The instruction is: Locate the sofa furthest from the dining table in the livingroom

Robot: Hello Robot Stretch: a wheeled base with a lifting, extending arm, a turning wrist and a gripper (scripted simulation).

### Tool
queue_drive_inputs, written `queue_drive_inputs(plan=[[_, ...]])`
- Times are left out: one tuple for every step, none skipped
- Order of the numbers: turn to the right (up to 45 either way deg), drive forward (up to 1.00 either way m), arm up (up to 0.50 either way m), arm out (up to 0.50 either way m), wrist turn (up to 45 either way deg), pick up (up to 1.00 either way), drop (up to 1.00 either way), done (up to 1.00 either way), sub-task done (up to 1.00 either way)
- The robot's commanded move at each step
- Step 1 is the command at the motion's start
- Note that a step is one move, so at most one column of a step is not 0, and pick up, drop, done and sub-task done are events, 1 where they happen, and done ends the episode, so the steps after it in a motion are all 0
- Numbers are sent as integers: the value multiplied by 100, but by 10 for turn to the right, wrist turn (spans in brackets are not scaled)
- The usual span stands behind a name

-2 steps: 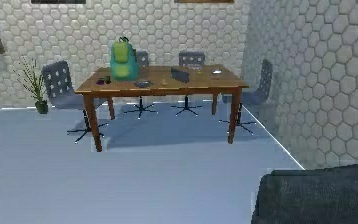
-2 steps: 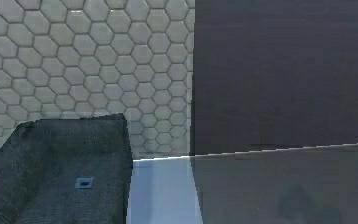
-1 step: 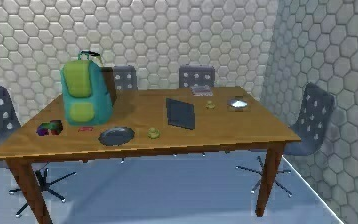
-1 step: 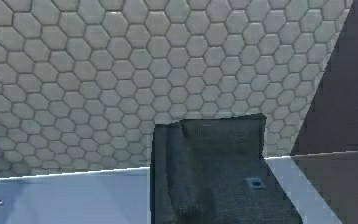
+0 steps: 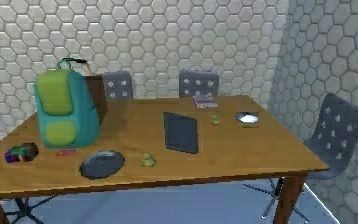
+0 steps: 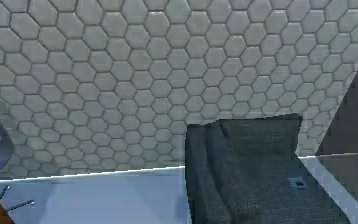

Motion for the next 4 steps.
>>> queue_drive_inputs(plan=[[-450, 0, 0, 0, 0, 0, 0, 0, 0], [-450, 0, 0, 0, 0, 0, 0, 0, 0], [-60, 0, 0, 0, 0, 0, 0, 0, 0], [0, 100, 0, 0, 0, 0, 0, 0, 0]])
